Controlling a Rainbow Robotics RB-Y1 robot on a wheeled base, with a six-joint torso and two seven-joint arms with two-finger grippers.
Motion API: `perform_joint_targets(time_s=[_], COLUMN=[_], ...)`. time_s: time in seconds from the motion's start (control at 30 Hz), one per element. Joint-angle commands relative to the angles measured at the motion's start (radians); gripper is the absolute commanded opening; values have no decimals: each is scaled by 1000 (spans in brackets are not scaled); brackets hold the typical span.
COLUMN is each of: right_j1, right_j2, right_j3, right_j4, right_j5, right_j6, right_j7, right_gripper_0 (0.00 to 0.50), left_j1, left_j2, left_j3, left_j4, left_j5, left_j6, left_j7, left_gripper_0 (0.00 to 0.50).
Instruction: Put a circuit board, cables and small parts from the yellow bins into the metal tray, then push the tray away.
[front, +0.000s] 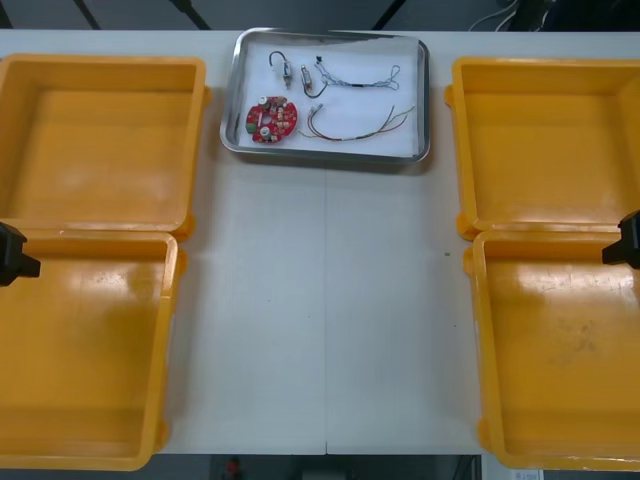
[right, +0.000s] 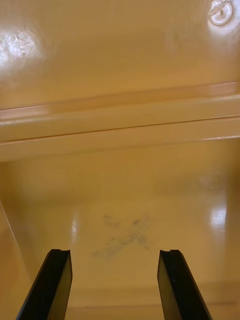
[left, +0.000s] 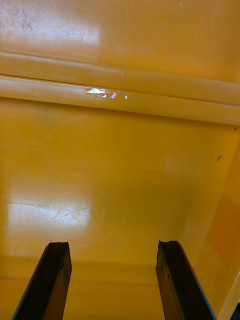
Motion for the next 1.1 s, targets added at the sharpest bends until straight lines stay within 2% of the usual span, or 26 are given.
perform_joint_targets(time_s=[0.03,0.17,1.1], right_j1=[30,53,53], right_j2=[21,36,36], right_j3=[-33,-33,-33], right_j4=[0,0,0], right_j5=[8,20,20], right_j6=[-6,-6,-6], right_j7=[-18,-13,-13], right_gripper_0=[500,500,500], left_j1=[13,13,13], left_j2=[30,30,30], left_j3=[29,29,29], left_j4=[-16,-16,-16], left_j5=[-9,-9,-9], left_j6=[-9,-9,-9], left_j7=[-116,-116,-116], left_gripper_0=[500,500,500])
